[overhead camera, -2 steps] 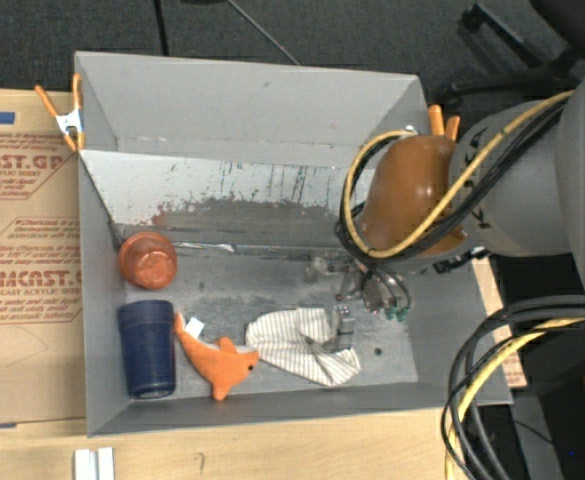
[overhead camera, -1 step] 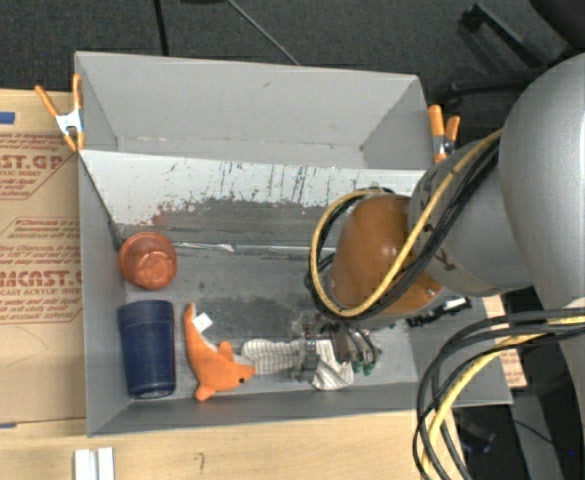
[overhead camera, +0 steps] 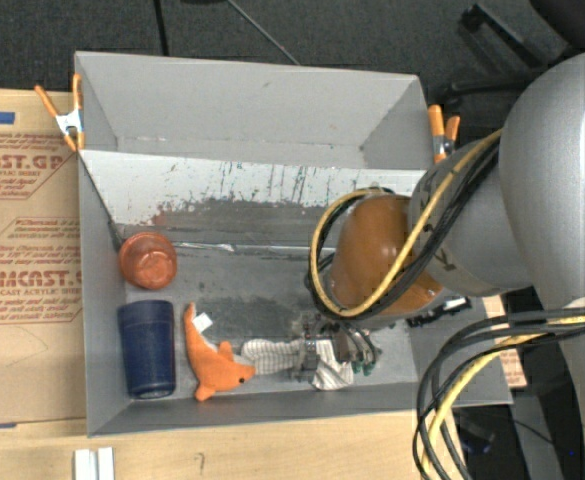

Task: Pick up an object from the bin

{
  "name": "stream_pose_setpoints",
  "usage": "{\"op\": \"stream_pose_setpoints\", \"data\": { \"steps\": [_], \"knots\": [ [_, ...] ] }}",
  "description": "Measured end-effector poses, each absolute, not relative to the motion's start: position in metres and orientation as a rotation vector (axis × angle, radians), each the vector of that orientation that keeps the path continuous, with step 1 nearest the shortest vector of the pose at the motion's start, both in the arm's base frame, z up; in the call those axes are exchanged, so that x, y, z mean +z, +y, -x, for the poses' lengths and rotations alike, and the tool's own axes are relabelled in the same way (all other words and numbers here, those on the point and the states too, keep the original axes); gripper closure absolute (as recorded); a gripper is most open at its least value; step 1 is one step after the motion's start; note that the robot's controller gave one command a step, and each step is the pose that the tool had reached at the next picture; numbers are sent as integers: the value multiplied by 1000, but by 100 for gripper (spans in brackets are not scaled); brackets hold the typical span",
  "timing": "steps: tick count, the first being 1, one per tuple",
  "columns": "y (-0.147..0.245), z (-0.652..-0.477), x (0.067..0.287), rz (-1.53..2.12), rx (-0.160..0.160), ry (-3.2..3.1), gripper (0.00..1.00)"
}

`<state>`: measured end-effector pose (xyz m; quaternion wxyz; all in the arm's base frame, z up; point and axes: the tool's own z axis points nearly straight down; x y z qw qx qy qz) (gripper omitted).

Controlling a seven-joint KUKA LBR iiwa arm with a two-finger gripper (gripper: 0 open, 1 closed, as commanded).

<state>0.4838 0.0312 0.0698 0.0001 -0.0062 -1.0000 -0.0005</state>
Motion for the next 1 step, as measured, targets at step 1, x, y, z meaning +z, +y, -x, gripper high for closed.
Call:
{"op": "stream_pose_setpoints", "data": {
  "steps": [1],
  "knots": [
    [36, -493, 283, -29, -1, -3139, 100]
  ]
}}
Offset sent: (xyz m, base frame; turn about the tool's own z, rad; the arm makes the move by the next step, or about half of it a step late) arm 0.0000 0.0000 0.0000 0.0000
